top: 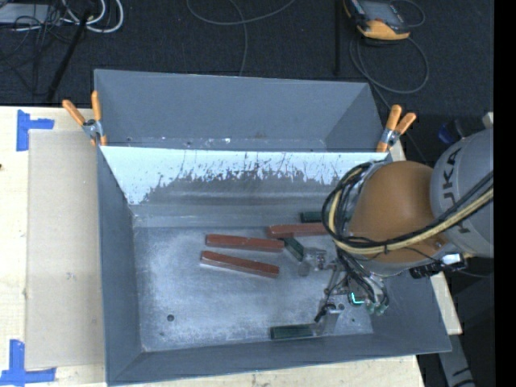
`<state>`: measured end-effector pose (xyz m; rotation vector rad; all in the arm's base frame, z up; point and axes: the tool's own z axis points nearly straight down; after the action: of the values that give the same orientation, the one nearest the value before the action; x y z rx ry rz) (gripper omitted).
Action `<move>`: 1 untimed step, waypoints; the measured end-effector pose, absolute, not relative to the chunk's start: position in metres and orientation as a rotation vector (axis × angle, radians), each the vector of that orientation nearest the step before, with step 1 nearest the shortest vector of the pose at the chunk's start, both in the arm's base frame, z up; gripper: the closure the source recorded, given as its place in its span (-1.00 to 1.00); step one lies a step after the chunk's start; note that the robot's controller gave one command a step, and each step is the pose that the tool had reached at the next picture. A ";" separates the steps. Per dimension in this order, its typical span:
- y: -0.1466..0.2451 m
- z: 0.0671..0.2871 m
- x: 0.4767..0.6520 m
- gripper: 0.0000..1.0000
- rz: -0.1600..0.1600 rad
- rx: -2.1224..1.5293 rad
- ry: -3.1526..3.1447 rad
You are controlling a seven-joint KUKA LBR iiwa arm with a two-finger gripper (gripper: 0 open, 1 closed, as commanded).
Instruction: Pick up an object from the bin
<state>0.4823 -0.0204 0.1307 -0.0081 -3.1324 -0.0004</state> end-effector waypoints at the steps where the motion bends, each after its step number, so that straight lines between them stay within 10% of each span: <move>1: -0.050 0.069 0.557 -1.00 0.001 0.102 -3.146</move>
Offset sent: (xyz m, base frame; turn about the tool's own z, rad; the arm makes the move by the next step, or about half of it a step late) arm 0.0720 -0.0288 -0.0596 -0.0717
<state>0.5570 -0.0500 0.0687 0.1025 -3.1459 0.0010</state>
